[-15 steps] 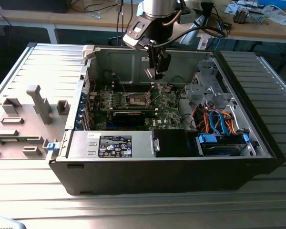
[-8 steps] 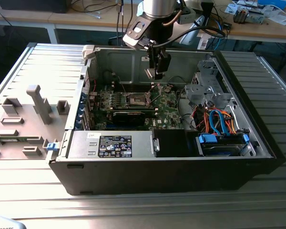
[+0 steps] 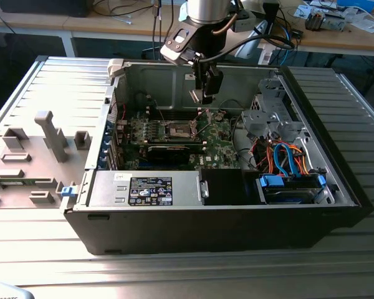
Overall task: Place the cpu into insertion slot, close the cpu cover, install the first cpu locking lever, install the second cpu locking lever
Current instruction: 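Place the cpu into insertion slot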
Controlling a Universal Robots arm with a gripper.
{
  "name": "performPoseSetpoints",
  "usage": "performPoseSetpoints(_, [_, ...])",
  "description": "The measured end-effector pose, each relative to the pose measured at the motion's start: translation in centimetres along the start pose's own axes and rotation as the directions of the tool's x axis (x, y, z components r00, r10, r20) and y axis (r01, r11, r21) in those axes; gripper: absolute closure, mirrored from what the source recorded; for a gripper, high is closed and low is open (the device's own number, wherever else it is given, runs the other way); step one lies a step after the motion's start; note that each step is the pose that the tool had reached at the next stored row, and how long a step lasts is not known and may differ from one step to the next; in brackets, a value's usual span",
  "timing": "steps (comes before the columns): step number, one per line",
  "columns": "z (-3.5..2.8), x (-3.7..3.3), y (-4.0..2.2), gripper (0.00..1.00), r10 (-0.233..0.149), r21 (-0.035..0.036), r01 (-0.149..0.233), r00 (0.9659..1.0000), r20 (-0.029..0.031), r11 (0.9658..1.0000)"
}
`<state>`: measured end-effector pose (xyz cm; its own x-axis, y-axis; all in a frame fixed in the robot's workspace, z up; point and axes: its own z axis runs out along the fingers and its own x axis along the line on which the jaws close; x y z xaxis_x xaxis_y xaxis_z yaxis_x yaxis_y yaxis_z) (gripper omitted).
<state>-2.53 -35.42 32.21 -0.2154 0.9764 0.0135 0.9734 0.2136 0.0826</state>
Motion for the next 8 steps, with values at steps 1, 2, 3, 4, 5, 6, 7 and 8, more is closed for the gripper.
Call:
performPoseSetpoints(1, [0.02,0.00,0.00,0.45,0.002,0.0000,-0.002,1.0000,0.0001,1.0000])
performPoseSetpoints(2, [0.03,0.00,0.00,0.45,0.003,0.0000,-0.003,1.0000,0.0003,1.0000])
performPoseSetpoints(3, [0.03,0.00,0.00,0.45,0.003,0.0000,-0.003,1.0000,0.0003,1.0000])
performPoseSetpoints(4, [0.03,0.00,0.00,0.45,0.004,0.0000,-0.004,1.0000,0.0003,1.0000])
performPoseSetpoints(5, [0.04,0.00,0.00,0.45,0.004,0.0000,-0.004,1.0000,0.0004,1.0000])
performPoseSetpoints(6, [0.05,0.00,0.00,0.45,0.005,0.0000,-0.005,1.0000,0.0004,1.0000])
performPoseSetpoints(7, [0.06,0.00,-0.01,0.45,0.006,-0.0001,-0.006,1.0000,0.0005,1.0000])
performPoseSetpoints(8, [0.06,0.00,-0.01,0.45,0.006,0.0000,-0.006,1.0000,0.0005,1.0000])
